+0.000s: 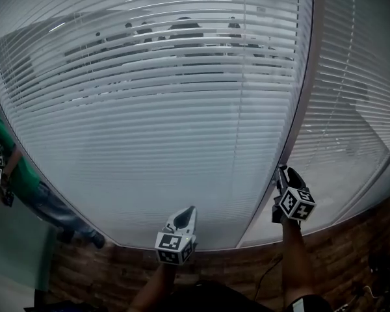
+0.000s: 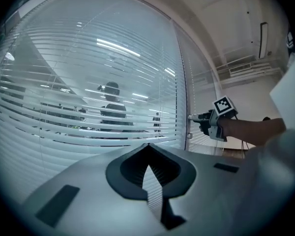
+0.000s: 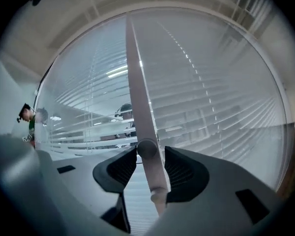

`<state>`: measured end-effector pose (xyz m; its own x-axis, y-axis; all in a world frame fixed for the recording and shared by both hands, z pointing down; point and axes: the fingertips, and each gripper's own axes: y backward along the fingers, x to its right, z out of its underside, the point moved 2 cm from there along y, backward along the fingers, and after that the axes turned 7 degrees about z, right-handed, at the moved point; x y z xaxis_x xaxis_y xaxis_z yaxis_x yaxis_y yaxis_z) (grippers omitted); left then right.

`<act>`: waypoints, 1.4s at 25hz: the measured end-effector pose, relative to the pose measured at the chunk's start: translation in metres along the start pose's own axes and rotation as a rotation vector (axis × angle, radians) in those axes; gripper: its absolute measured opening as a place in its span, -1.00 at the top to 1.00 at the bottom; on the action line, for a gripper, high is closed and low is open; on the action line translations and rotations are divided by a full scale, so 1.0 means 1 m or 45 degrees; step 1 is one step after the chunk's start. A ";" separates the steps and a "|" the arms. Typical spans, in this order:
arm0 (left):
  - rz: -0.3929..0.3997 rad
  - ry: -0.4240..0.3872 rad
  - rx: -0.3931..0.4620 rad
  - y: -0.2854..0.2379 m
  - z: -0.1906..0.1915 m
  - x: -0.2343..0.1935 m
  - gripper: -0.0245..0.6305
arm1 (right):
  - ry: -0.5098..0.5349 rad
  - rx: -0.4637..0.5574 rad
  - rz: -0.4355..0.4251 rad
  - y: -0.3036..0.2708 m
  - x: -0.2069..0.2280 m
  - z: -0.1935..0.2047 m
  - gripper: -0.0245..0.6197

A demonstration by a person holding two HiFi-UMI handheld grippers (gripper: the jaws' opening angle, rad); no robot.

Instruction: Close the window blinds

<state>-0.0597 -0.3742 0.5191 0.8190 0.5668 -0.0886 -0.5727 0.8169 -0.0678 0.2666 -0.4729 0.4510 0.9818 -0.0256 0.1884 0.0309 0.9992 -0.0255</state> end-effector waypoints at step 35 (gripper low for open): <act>0.009 -0.047 -0.033 -0.010 0.012 -0.001 0.94 | 1.416 0.027 0.142 -0.003 -0.021 0.002 0.53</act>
<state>-0.0540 -0.3819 0.5319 0.8156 0.5763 -0.0521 -0.5786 0.8103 -0.0928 0.2459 -0.4755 0.4496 0.6004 0.0614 -0.7973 -0.0604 0.9977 0.0313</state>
